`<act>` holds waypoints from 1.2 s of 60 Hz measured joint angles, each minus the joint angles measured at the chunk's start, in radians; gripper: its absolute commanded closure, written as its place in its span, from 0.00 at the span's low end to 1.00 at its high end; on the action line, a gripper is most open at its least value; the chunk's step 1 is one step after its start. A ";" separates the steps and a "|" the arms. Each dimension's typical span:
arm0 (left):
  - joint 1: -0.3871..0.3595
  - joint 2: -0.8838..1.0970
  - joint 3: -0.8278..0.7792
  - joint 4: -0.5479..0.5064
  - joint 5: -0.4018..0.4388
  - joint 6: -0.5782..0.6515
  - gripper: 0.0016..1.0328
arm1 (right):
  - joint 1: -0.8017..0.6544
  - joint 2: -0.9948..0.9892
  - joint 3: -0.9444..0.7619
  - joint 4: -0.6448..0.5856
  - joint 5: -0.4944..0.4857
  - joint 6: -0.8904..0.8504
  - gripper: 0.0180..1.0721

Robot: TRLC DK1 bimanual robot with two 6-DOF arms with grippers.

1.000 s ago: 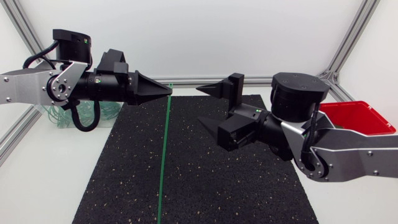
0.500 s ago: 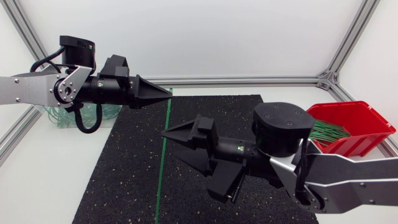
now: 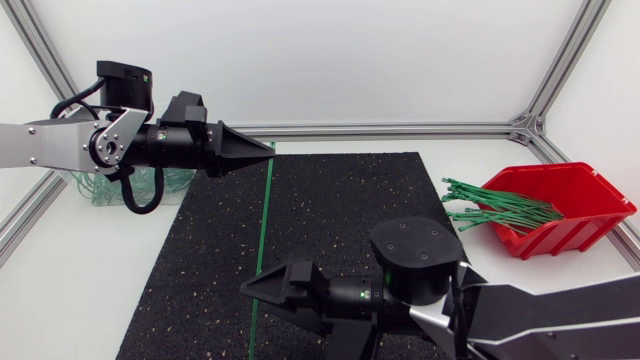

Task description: Take a green cable tie from the red box, thread the tail through the head to close it, then place it in the transparent bin on the left.

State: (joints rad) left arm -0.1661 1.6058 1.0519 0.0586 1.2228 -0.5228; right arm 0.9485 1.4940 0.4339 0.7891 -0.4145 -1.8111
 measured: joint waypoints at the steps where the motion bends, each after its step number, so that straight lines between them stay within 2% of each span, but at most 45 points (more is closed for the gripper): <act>1: 0.000 0.000 0.000 0.004 0.000 -0.001 0.96 | 0.006 0.003 -0.003 0.005 0.003 0.000 0.22; 8: 0.000 0.000 0.000 0.018 0.000 -0.010 0.96 | 0.041 0.018 -0.025 0.033 0.018 0.000 0.36; 15: 0.001 0.001 0.000 0.018 0.000 -0.020 0.96 | 0.068 0.025 -0.032 0.038 0.026 0.001 0.75; 20: 0.001 0.001 0.000 0.018 0.000 -0.020 0.96 | 0.086 0.026 -0.032 0.047 0.046 0.006 0.95; 51: 0.001 0.001 0.000 0.029 0.000 -0.027 0.96 | 0.097 0.033 -0.038 0.056 0.056 0.044 0.95; 63: 0.001 -0.026 -0.043 0.143 0.000 -0.031 0.96 | 0.082 -0.074 -0.039 0.052 -0.003 0.347 0.95; 72: 0.000 -0.090 -0.121 0.278 -0.002 -0.071 0.96 | 0.038 -0.132 -0.028 0.052 -0.027 0.602 0.95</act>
State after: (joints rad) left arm -0.1658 1.5154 0.9306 0.3367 1.2209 -0.5934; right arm 0.9867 1.3621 0.4061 0.8410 -0.4412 -1.2095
